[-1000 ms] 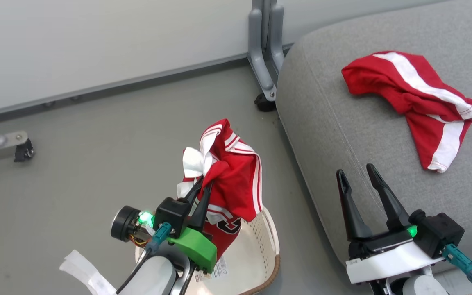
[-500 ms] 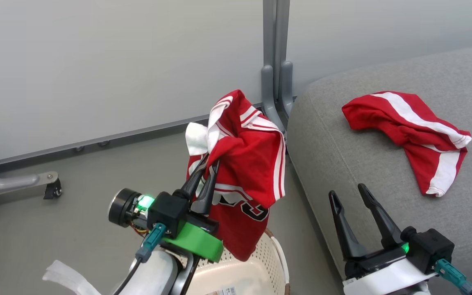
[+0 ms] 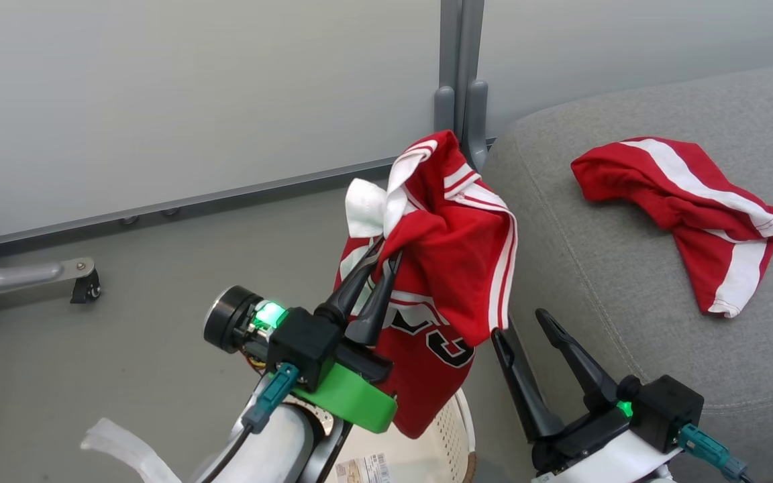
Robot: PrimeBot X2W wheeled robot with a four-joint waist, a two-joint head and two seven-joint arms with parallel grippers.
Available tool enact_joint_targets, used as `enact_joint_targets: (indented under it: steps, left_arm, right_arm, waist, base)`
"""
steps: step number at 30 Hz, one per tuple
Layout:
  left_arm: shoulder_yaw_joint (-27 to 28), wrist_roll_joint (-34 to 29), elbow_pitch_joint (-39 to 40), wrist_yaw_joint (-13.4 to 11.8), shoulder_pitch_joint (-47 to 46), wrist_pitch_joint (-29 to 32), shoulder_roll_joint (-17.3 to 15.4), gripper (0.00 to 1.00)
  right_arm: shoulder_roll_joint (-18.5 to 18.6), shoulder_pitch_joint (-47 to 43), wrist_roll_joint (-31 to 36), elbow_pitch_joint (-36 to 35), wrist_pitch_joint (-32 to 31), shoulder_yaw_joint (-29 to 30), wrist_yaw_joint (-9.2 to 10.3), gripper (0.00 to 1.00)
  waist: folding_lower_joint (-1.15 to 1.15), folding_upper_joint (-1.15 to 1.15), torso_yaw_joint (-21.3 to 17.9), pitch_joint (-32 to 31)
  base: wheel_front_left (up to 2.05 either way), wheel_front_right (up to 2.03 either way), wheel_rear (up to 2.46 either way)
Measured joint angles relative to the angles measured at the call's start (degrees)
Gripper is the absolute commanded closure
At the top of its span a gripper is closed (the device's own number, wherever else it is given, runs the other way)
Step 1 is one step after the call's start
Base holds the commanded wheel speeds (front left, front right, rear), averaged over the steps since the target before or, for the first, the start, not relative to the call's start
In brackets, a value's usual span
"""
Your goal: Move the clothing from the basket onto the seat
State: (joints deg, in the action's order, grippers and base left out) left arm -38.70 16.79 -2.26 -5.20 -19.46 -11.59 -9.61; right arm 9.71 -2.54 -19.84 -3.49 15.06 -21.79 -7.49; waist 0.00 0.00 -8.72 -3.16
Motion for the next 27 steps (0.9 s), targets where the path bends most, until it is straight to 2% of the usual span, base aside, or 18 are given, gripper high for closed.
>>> enact_joint_targets:
  steps: [17,27]
  left_arm:
    - [-4.41,-0.36,3.96,1.48,-1.81,1.78,2.16,1.0]
    - [-5.11,-0.23,4.55,1.64,-2.05,2.89,1.64,1.0]
  right_arm:
    - [0.99,2.35,-3.64,2.81,0.0,-3.9,0.0,0.0]
    - [0.52,2.81,-5.84,1.94,0.0,-4.6,0.0,0.0]
  waist:
    - [0.0,0.0,1.35,1.28]
    - [0.0,0.0,1.27,1.92]
  base:
    - [0.0,0.0,0.0]
    - [0.0,0.0,0.0]
